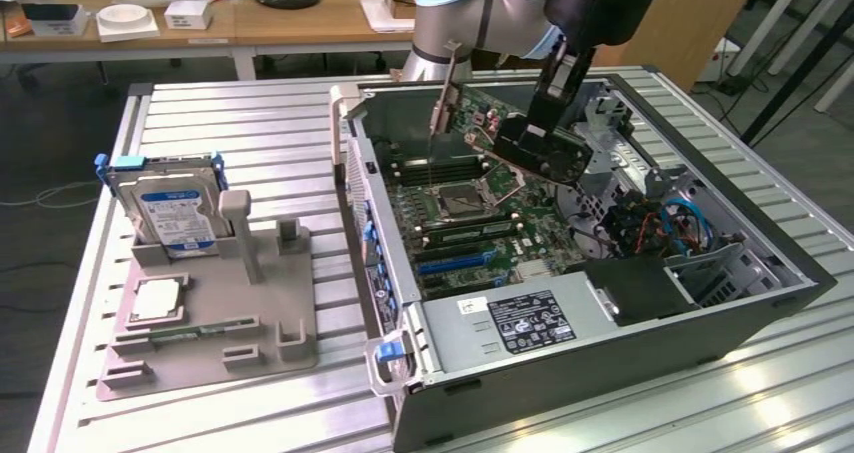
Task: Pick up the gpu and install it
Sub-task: 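Insert the gpu into the slot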
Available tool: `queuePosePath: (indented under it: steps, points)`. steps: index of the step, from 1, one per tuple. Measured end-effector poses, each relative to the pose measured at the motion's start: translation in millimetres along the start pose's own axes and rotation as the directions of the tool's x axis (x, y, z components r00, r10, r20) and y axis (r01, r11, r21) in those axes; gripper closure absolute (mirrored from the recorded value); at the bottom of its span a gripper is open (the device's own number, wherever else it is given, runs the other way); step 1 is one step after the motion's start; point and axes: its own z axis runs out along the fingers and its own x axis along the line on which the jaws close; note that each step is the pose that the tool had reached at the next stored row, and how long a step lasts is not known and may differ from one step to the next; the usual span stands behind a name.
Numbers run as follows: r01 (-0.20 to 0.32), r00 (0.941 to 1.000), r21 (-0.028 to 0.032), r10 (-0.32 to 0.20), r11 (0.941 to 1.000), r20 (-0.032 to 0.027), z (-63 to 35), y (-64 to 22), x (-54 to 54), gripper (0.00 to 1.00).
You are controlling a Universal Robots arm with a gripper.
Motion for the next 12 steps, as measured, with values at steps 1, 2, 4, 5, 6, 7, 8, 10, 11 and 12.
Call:
queuePosePath:
  steps: [1,2,4,5,6,7,8,10,11,12]
  points:
    - [0.004,1.0,0.0,-0.004,1.0,-0.0004,0.0,-0.1,-0.1,0.74]
    - [0.009,1.0,0.0,-0.009,1.0,-0.0007,0.0,-0.2,-0.1,0.74]
    - [0.018,0.9998,0.0,-0.018,0.9998,-0.0013,0.0,-0.3,-0.3,0.74]
    - [0.023,0.9997,0.0,-0.023,0.9997,-0.0017,0.0,-0.4,-0.4,0.74]
    - [0.027,0.9996,0.0,-0.027,0.9996,-0.002,0.0,-0.5,-0.4,0.74]
    - [0.032,0.9995,0.0,-0.032,0.9995,-0.0023,0.0,-0.6,-0.5,0.74]
    - [0.036,0.9993,0.0,-0.036,0.9994,-0.0026,-0.1,-0.7,-0.6,0.74]
    - [0.045,0.999,0.0,-0.045,0.999,-0.0032,0.0,-0.8,-0.7,0.74]
    - [0.049,0.9988,0.0,-0.049,0.9988,-0.0036,-0.1,-0.9,-0.8,0.74]
    - [0.054,0.9985,0.0,-0.054,0.9986,-0.0039,-0.1,-1.0,-0.9,0.74]
